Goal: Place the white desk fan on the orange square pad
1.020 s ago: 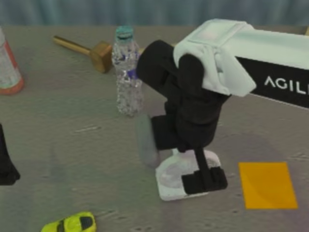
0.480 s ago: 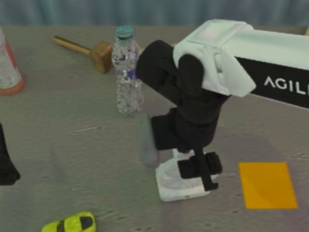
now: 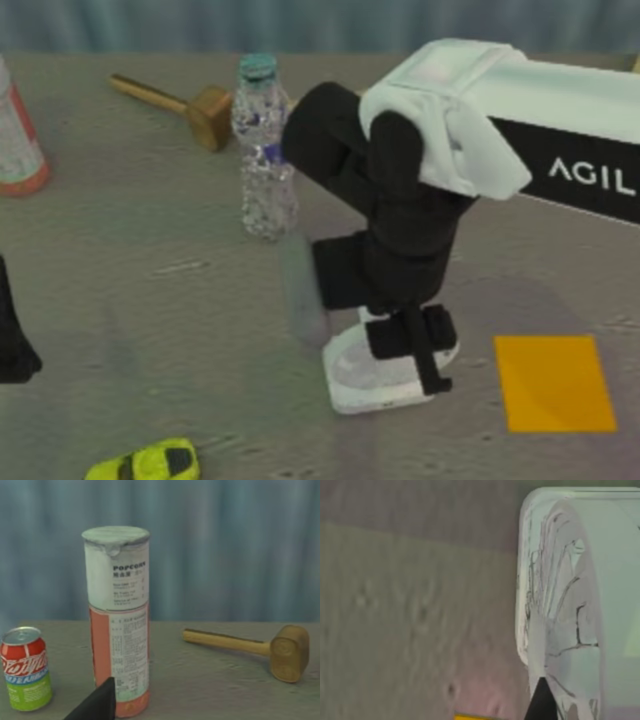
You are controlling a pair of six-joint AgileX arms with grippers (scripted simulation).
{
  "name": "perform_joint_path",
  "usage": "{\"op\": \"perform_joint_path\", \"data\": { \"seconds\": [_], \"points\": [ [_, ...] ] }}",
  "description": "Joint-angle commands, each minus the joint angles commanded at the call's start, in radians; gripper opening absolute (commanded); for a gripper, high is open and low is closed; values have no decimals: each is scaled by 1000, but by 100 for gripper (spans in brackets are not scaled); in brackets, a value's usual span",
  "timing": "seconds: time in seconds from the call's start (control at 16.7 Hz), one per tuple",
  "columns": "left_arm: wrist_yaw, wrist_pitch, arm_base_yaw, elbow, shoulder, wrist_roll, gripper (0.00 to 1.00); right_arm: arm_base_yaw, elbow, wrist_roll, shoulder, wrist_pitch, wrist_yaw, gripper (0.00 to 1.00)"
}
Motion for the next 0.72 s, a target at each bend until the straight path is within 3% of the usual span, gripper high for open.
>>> {"op": "perform_joint_path", "data": {
  "seconds": [0.36,0.72],
  "points": [
    [0,0,0,0,0,0,100,-2,6,-1,-7,-4,1,0],
    [0,0,0,0,0,0,100,5,162,-2,-13,-170,1,0]
  ]
}}
